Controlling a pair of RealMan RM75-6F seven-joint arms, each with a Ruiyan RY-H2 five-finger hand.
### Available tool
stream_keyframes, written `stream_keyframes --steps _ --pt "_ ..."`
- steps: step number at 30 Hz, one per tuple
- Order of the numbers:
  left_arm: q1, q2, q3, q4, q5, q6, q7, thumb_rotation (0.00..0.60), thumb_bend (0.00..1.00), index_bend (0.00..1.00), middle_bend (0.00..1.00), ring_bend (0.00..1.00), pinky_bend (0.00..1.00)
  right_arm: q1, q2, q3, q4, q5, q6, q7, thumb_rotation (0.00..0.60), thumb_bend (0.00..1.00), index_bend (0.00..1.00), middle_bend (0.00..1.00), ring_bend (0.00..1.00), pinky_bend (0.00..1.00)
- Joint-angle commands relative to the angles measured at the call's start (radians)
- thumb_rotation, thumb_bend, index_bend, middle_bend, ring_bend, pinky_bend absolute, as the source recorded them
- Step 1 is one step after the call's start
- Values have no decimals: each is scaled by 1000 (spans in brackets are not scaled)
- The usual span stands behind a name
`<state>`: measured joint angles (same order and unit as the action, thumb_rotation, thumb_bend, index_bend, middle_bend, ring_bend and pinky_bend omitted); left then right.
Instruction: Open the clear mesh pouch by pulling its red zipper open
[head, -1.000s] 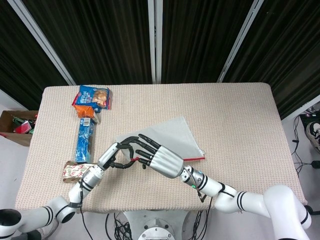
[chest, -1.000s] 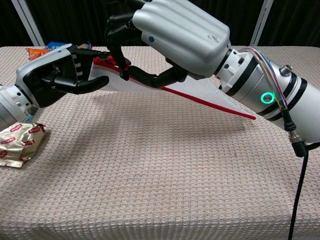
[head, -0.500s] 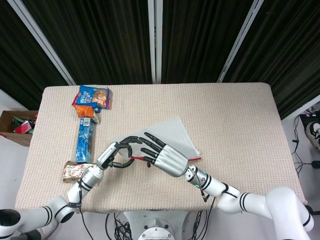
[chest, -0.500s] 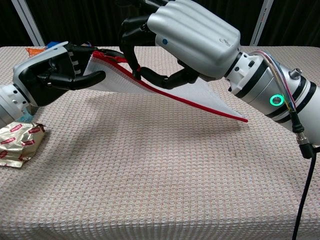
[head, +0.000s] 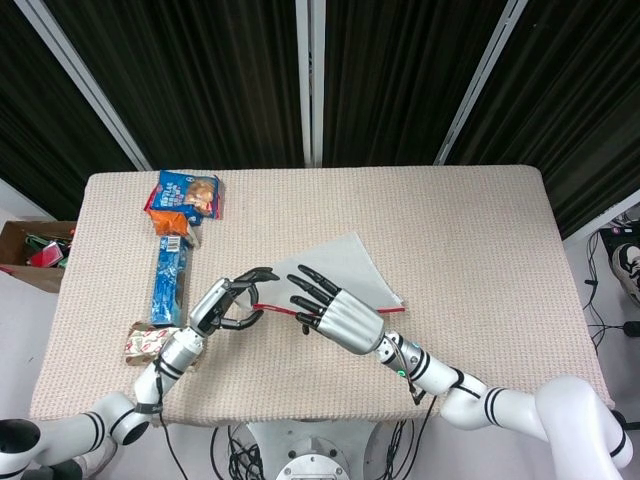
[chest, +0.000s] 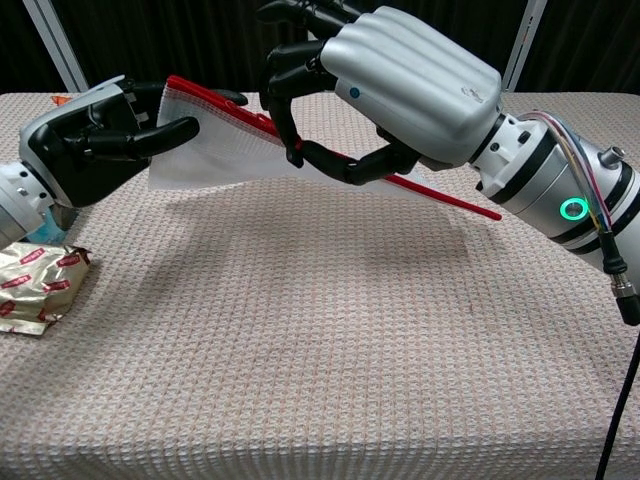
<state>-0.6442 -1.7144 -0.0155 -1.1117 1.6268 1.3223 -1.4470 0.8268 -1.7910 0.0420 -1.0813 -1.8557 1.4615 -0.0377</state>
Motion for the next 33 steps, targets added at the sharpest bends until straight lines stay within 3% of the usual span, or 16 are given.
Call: stream_keyframes --steps 1,33 --pt "4 3 -5 -2 -6 2 -16 600 394 666 258 120 156 -5 4 -3 2 -1 2 -1 600 533 982 325 49 0" --pt "62 -16 -31 99 -95 -81 7 600 400 678 258 119 156 -303 228 -114 61 98 68 -6 600 534 984 325 45 0"
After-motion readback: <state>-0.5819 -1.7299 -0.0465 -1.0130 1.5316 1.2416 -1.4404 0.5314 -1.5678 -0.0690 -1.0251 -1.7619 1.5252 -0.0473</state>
